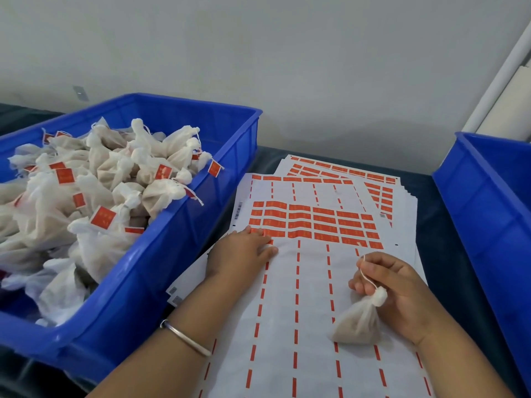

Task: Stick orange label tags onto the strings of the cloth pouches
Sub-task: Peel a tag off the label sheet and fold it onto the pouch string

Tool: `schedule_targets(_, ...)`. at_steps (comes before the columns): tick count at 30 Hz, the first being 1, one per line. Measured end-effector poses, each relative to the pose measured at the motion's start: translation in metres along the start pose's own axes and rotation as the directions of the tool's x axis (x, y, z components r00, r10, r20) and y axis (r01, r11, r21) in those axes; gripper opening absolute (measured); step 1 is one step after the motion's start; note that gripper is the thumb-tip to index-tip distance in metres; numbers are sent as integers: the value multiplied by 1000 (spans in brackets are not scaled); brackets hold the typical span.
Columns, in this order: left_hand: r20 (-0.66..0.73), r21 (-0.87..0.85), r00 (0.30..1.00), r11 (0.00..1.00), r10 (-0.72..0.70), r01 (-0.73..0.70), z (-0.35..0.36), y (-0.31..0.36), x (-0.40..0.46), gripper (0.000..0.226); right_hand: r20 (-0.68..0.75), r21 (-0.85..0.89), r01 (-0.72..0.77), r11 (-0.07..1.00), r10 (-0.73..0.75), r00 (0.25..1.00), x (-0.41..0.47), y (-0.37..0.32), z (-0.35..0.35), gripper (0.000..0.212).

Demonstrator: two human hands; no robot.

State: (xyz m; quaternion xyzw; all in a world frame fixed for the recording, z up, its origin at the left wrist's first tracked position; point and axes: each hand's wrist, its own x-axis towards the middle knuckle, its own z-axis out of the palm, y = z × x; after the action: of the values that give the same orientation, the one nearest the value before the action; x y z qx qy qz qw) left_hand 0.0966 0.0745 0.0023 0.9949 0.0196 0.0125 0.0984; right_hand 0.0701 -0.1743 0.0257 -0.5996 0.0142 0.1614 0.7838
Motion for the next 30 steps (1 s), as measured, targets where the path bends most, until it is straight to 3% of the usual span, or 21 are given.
schedule_targets(22,-104,-87,993,995,-62,53,5,3,-4,37,-25,-10,-34,999,34,999,1,-2,4,19)
schedule_targets(27,-90,-118,986,985,-141,130,1,8,-2,36,-41,-42,-31,999,29,999,1,-2,3,21)
schedule_targets(30,-84,-223,973,956,-214,191,0,9,1,33,-41,-29,-33,999,32,999,2,-1,2,20)
